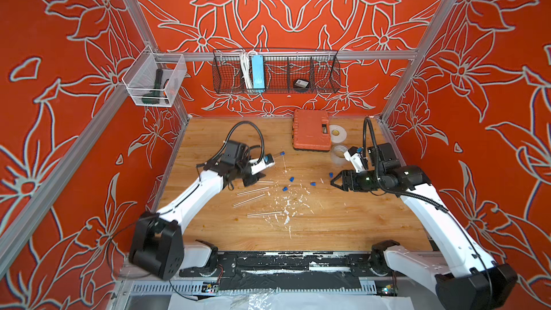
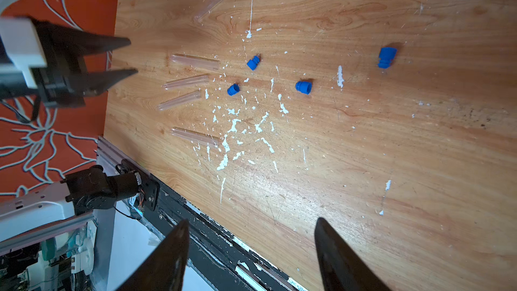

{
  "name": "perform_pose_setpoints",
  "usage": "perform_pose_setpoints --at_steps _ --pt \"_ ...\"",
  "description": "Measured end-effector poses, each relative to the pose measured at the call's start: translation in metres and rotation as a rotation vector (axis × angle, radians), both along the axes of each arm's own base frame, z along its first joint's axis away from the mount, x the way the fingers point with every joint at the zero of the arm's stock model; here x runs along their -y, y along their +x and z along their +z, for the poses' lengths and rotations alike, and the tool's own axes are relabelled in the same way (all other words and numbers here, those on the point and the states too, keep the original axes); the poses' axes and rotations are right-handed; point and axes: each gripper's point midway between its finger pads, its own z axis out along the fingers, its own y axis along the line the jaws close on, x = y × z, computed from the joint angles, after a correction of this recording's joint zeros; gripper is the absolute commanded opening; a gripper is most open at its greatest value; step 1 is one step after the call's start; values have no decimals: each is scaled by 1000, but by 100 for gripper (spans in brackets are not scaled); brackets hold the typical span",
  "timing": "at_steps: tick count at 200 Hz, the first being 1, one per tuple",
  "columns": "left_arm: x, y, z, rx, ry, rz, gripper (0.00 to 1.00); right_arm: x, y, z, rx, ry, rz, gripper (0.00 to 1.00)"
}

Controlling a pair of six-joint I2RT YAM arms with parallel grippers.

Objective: Insert stoppers into test tubes
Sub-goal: Place the test tube at the center of the board, then pick up the test tube at the center of the board.

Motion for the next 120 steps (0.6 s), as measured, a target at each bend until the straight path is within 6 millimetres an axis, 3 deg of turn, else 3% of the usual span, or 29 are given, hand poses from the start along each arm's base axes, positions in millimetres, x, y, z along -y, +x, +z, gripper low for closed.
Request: perform_pose_setpoints --at_steps 24,48,80,120 --pt "6 -61 -28 -4 21 -120 47 1 1 -1 5 -8 3 70" --pt "6 -95 -48 -15 53 -190 51 1 2 -2 11 -15 10 70" --pt "4 -107 -65 -13 115 -230 56 1 3 -3 12 -20 12 70" --pt "8 -102 -84 -60 188 -248 56 2 4 -4 15 -26 8 70"
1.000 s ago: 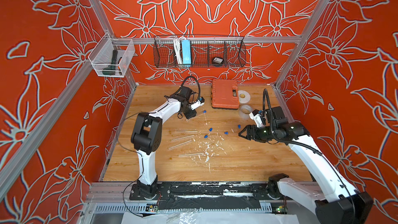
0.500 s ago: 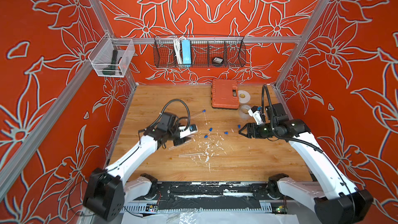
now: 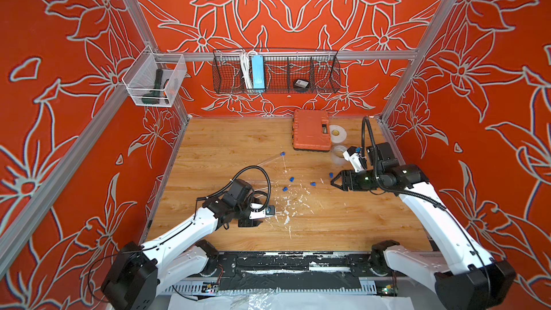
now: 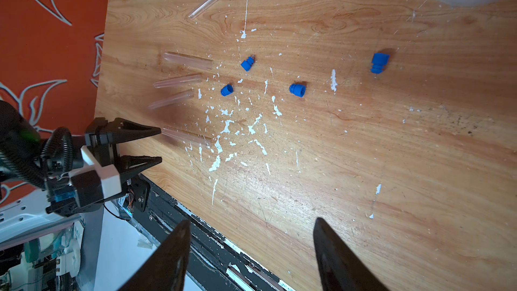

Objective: Insert stoppers into test tubes
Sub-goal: Pick up the test tube at the center of the board.

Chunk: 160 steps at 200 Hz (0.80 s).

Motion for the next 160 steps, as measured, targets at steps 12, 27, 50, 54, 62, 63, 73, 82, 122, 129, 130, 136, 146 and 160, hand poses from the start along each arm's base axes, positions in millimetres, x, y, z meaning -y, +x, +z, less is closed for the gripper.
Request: perform_pose_setpoints --at_steps 12,27,50,54,62,63,73,82,122,129,130,136,146,160 --pt "4 4 -5 -14 22 -7 54 0 0 0 2 0 -1 70" --pt "9 8 -9 -29 48 -17 52 1 0 0 7 -1 -2 70" --pt "13 15 -15 -40 79 -19 49 1 -1 1 12 0 -2 70" --pt "14 16 -16 -45 82 -16 48 1 -1 1 13 0 -2 70" --pt "14 18 -18 -51 91 -12 46 1 -2 0 12 0 -2 70" --pt "14 19 -18 -52 92 -12 46 1 -2 0 12 0 -2 70" --pt "16 21 -20 -62 100 -4 44 1 -2 0 11 0 -2 70" --pt "16 23 -21 -68 108 -3 43 1 -2 -1 10 0 -1 70" --pt "15 23 -33 -117 154 18 38 1 -2 -2 7 -1 -1 70" --pt "14 22 -36 -128 162 24 37 1 -2 -2 7 -1 -1 70" --pt "14 22 -36 -130 163 25 36 1 -2 -2 7 -1 -1 70" --pt "14 22 -38 -136 169 30 35 1 -3 -2 7 -1 -1 70" --pt "13 22 -40 -149 176 43 33 1 -3 -3 7 -1 -1 70" --pt "14 23 -40 -153 178 51 31 1 -3 -3 6 -2 0 70"
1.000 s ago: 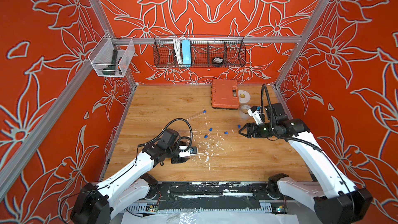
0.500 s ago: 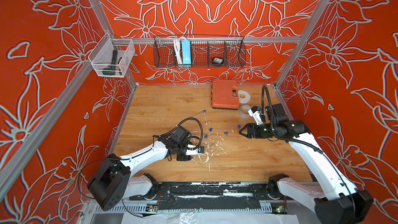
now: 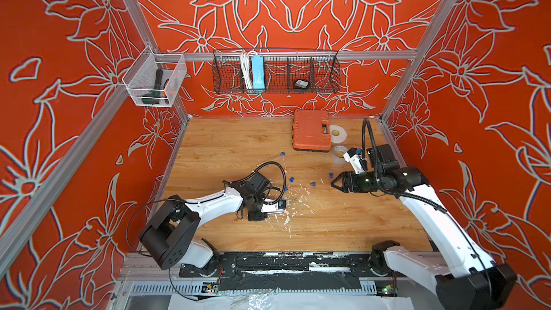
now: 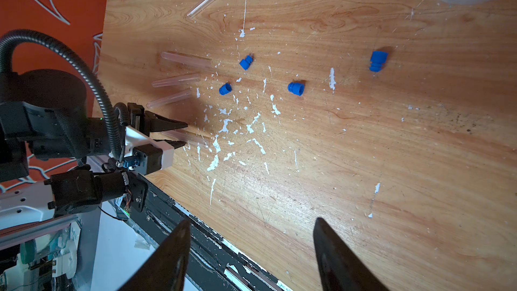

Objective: Insert stoppers into test tubes
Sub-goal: Pick up the test tube at the center of the board.

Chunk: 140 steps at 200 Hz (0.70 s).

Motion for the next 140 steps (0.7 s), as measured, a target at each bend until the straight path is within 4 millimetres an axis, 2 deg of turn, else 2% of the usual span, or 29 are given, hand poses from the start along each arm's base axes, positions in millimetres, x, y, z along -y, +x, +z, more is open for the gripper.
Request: perform_pose_setpoints --at_steps 106,140 --pt "1 -2 -2 -25 13 25 10 1 -2 0 9 -1 5 70" --pt "2 -2 0 -24 7 32 6 1 -4 2 19 2 5 70"
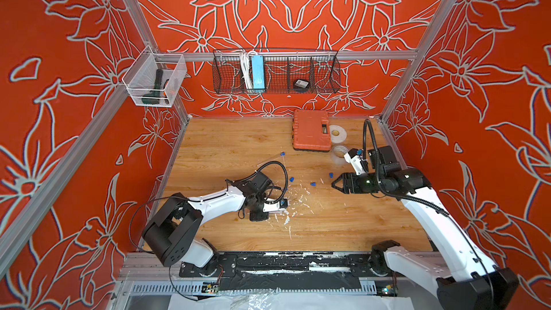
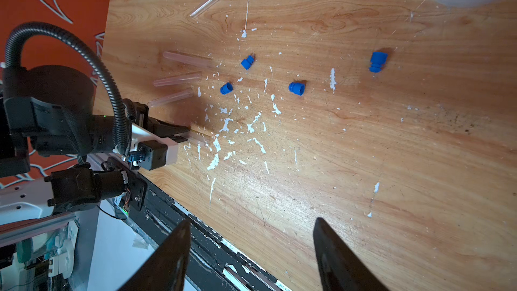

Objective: Insert stoppers into test tubes
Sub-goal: Pick up the test tube at the center of the board.

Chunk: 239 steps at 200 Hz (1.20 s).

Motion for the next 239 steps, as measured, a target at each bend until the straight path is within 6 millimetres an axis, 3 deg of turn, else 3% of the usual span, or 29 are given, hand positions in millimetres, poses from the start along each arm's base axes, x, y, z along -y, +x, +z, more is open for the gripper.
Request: perform_pose_setpoints --at_steps 29,58,88,108,140,188,239 --pt "4 1 16 38 -52 11 5 0 -2 -1 -6 1 0 69" --pt "22 5 63 141 -237 21 5 -5 -5 -1 -30 28 12 68" --pt "39 5 99 209 -424 28 3 -35 -18 -9 -101 45 95 69" --pt "44 1 106 210 -491 34 2 -66 -33 -17 -169 63 186 70" --pt "50 -1 116 217 -564 39 2 -99 -37 -21 -231 124 233 70" --pt "56 2 125 220 -622 57 2 -134 -41 -27 -279 150 293 60" --pt "60 7 130 217 -657 80 2 -156 -36 -29 -287 140 311 48"
